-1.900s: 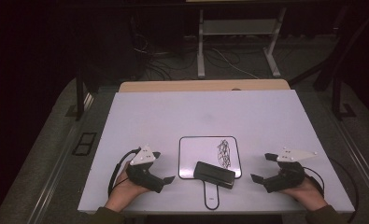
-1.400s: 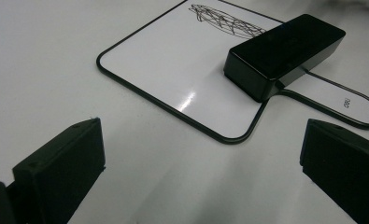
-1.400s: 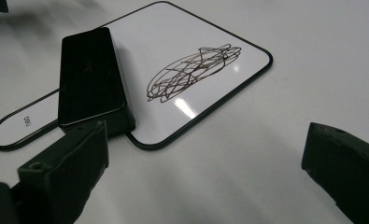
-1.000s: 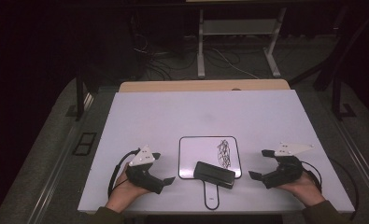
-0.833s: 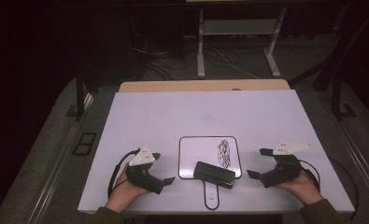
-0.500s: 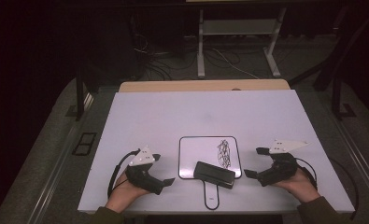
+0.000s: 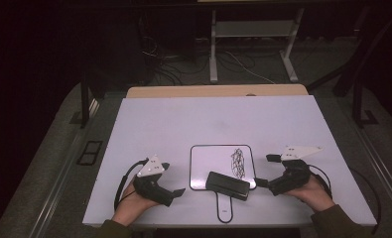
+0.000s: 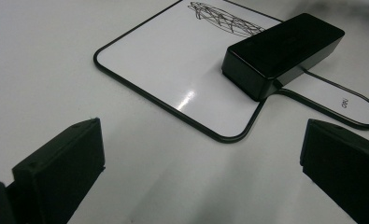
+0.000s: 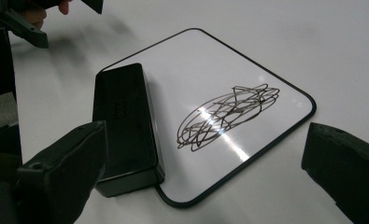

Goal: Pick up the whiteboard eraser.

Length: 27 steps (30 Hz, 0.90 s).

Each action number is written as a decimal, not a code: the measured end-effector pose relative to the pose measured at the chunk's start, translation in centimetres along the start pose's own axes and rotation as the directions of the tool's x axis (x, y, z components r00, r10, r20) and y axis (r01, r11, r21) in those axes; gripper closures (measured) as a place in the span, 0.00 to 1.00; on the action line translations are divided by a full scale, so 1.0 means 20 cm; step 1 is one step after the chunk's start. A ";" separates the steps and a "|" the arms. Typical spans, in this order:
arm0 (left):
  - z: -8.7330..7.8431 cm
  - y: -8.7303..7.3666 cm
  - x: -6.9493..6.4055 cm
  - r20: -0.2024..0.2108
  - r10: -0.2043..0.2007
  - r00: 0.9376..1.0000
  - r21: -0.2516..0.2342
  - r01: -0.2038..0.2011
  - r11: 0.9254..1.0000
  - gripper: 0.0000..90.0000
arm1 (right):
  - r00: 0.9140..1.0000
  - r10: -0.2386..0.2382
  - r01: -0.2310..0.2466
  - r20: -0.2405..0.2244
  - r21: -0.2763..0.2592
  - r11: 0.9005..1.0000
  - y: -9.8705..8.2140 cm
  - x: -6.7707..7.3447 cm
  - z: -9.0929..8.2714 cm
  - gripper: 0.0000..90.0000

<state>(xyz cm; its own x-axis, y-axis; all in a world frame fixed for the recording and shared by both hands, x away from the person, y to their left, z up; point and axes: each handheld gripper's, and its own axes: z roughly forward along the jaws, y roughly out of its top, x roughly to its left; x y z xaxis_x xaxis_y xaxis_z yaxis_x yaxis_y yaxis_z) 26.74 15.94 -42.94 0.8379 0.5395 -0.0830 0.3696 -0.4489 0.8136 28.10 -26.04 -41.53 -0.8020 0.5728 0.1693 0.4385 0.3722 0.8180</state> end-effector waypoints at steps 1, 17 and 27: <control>0.00 0.00 0.00 0.000 -0.001 1.000 0.000 0.001 1.000 0.00 | 1.000 -0.001 0.001 -0.003 0.003 1.000 0.01 0.00 0.01 0.00; 0.00 0.00 0.00 -0.006 0.003 1.000 0.000 -0.003 1.000 0.00 | 0.998 -0.044 0.045 -0.035 0.024 0.999 0.08 0.04 0.12 0.00; 0.00 0.00 0.00 -0.005 0.002 1.000 0.005 -0.002 1.000 0.00 | 0.996 -0.064 0.066 -0.058 0.037 0.997 0.12 0.07 0.18 0.00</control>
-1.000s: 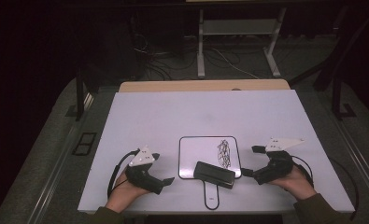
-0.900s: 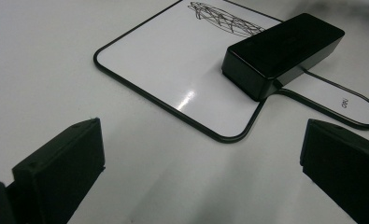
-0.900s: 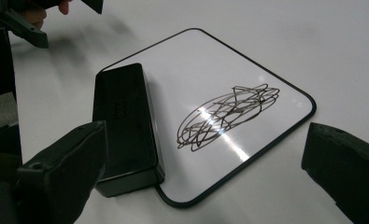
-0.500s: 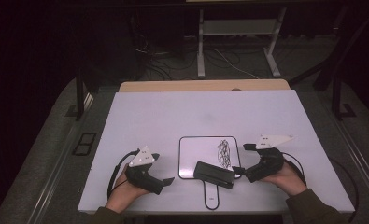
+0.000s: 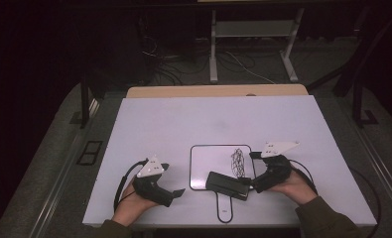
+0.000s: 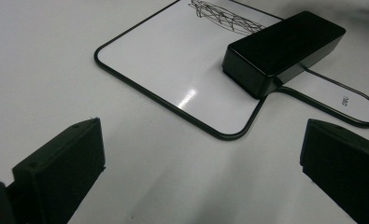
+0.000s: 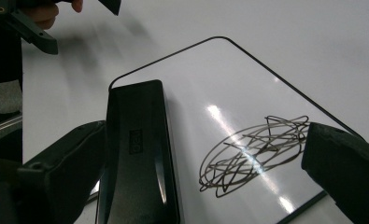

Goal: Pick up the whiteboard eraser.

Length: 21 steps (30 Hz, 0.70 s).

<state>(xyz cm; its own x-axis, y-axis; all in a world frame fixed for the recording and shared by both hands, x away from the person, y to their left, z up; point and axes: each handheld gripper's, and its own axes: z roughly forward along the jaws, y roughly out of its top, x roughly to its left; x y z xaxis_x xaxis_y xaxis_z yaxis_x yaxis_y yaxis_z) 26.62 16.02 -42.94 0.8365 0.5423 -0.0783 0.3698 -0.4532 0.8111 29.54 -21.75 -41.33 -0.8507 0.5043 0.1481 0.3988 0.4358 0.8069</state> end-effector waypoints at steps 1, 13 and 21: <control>0.00 0.00 0.00 -0.001 0.001 1.000 -0.001 -0.001 1.000 0.00 | 1.000 -0.004 0.004 -0.003 -0.001 1.000 0.00 0.00 0.01 0.00; 0.00 0.00 0.00 -0.005 -0.005 1.000 -0.014 0.005 1.000 0.00 | 0.999 -0.033 0.035 -0.042 0.040 0.999 0.07 0.04 0.08 0.00; -0.01 0.00 0.00 -0.005 -0.003 1.000 -0.015 0.003 1.000 0.00 | 0.996 -0.067 0.073 -0.058 0.107 0.992 0.09 0.08 0.15 0.05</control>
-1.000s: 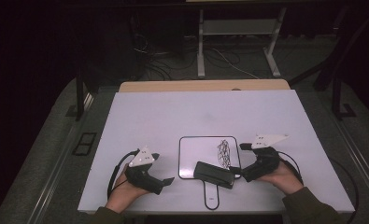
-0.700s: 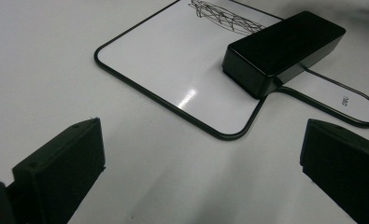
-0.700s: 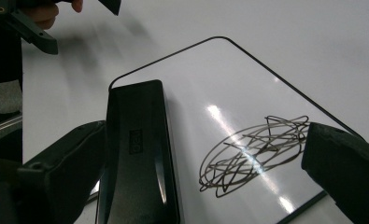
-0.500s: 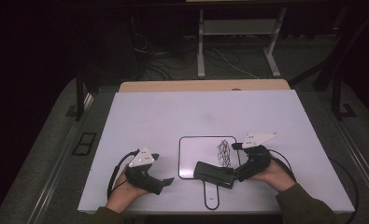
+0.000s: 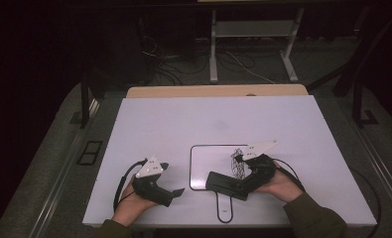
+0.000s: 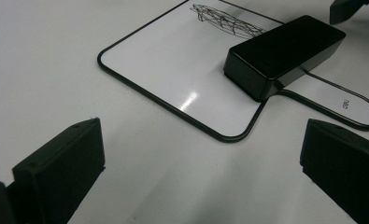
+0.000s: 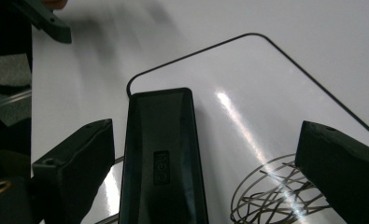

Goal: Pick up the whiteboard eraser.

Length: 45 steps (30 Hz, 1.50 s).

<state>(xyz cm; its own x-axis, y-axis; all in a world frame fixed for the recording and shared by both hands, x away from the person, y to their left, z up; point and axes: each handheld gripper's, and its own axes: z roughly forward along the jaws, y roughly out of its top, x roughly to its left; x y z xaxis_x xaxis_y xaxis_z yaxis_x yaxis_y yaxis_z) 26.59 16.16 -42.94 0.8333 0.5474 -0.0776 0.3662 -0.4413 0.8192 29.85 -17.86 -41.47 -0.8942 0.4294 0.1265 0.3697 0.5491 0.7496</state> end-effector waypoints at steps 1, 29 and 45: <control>0.00 0.00 0.00 0.001 0.000 1.000 0.001 0.000 1.000 0.00 | 1.000 -0.001 0.001 0.000 0.013 1.000 0.00 0.01 0.01 0.05; 0.02 0.00 0.02 -0.002 0.003 1.000 -0.017 -0.003 1.000 0.00 | 0.998 -0.063 0.066 -0.024 0.159 0.985 -0.03 0.08 0.13 0.36; 0.02 -0.01 0.01 -0.003 0.009 1.000 -0.009 -0.009 1.000 0.00 | 0.995 -0.098 0.098 -0.013 0.178 0.979 -0.04 0.09 0.13 0.42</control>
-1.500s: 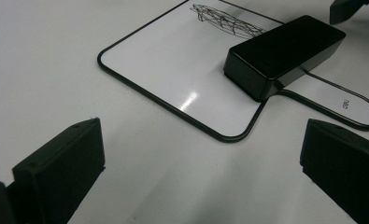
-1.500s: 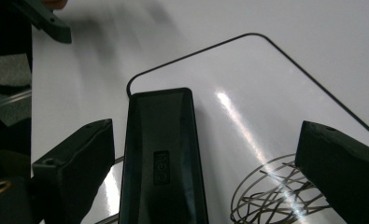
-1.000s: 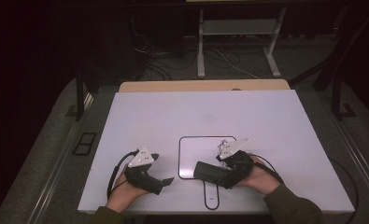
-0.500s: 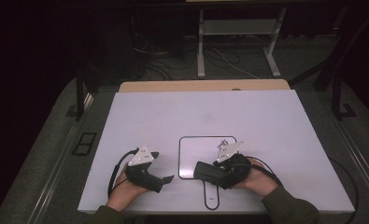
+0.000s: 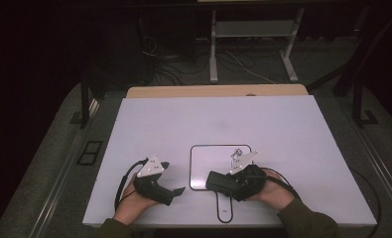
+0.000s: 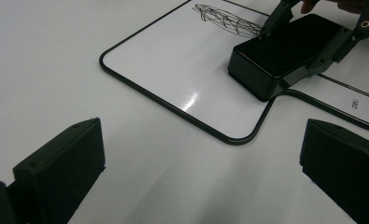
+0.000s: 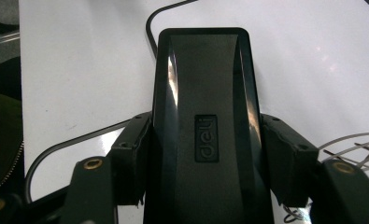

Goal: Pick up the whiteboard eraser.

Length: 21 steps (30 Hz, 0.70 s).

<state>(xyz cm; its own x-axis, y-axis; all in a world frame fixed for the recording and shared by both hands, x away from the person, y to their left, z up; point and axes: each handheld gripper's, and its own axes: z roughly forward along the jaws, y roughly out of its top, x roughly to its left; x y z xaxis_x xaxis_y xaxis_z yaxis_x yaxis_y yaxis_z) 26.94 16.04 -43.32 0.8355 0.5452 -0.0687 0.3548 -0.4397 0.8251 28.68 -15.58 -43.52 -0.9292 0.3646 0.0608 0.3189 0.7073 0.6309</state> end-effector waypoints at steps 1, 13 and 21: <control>0.00 0.00 0.00 0.000 0.000 1.000 0.000 0.000 1.000 0.00 | 1.000 0.005 -0.005 -0.002 0.003 1.000 0.00 0.00 0.00 0.42; 0.00 0.00 0.00 0.002 0.009 1.000 0.003 -0.009 1.000 0.00 | 1.000 -0.025 0.025 0.015 0.018 1.000 0.01 0.00 0.00 0.43; 0.00 -0.01 -0.01 0.002 0.016 1.000 0.007 -0.016 1.000 0.00 | 1.000 -0.013 0.013 0.011 0.019 1.000 0.02 0.00 -0.03 0.43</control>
<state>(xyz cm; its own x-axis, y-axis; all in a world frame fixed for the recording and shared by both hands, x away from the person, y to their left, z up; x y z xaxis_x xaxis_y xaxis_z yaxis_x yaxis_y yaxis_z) 26.74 16.07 -43.38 0.8418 0.5367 -0.0567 0.3444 -0.4533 0.8222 28.65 -15.65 -42.92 -0.9310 0.3624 0.0439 0.3106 0.7233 0.6167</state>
